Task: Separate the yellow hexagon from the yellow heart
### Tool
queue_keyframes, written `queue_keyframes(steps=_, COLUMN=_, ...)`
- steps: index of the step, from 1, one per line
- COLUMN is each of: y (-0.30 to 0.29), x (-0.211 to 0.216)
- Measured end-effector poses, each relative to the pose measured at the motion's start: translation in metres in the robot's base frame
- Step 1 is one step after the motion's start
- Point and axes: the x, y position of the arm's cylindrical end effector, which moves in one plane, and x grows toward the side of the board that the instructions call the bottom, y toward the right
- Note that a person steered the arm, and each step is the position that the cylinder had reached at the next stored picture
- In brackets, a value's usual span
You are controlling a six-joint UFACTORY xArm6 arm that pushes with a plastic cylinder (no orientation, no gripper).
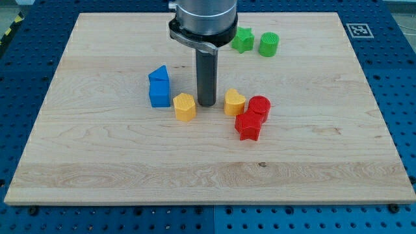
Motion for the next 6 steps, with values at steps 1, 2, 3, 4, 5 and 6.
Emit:
queue_keyframes(steps=1, y=-0.002, x=-0.001)
queue_keyframes(steps=2, y=-0.013, x=-0.009)
queue_keyframes(steps=3, y=-0.034, x=-0.009)
queue_keyframes(steps=4, y=-0.034, x=-0.009)
queue_keyframes(steps=5, y=-0.034, x=-0.008)
queue_keyframes(steps=6, y=-0.026, x=-0.010)
